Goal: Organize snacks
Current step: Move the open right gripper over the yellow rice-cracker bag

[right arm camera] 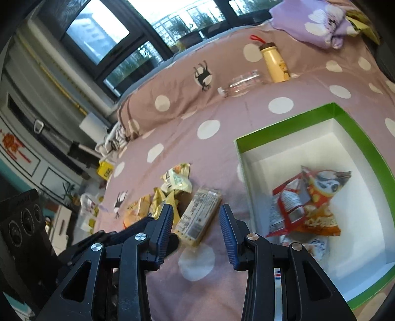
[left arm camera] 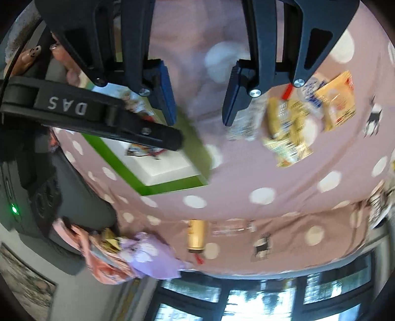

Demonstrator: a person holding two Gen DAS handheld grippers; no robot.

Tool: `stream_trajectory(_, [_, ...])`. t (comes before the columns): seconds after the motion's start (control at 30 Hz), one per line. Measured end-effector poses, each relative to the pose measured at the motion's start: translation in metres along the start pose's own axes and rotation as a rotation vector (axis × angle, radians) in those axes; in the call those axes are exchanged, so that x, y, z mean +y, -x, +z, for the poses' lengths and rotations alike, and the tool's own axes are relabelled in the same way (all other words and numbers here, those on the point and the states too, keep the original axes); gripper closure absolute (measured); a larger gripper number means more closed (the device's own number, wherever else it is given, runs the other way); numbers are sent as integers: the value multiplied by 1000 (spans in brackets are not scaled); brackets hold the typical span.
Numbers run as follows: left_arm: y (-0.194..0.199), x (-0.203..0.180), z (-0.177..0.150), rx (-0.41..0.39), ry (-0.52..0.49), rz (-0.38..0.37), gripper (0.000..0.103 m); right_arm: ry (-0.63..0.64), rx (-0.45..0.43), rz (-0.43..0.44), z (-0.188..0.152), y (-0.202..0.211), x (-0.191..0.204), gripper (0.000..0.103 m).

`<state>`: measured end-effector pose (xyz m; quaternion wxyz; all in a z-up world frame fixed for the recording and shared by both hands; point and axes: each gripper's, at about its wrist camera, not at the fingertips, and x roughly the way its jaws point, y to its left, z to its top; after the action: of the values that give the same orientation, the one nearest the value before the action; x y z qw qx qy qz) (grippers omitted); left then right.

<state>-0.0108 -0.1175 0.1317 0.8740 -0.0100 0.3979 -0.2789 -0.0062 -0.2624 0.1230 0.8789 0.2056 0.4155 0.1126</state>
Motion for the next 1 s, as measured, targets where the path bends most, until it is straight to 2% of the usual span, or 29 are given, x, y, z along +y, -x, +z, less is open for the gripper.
stream_trajectory(0.13, [15,38,-7,-11,89,53,66,54,37,-34,-8,-14,25,62])
stream_trajectory(0.33, [35,93,-23,-17,208,128,62,95,88,-41,-23,-36,59,58])
stream_trajectory(0.43, [42,117,-34,-14,260,154,53,107,121,-39,-31,-51,78,54])
stream_trajectory(0.6, [50,151,-49,-6,326,202,34,137,161,-20,-38,-72,109,41])
stream_trajectory(0.73, [54,179,-61,2,392,227,33,133,194,6,-40,-88,127,34])
stream_trajectory(1.0, [53,225,-82,28,505,231,31,146,279,10,-49,-126,155,34])
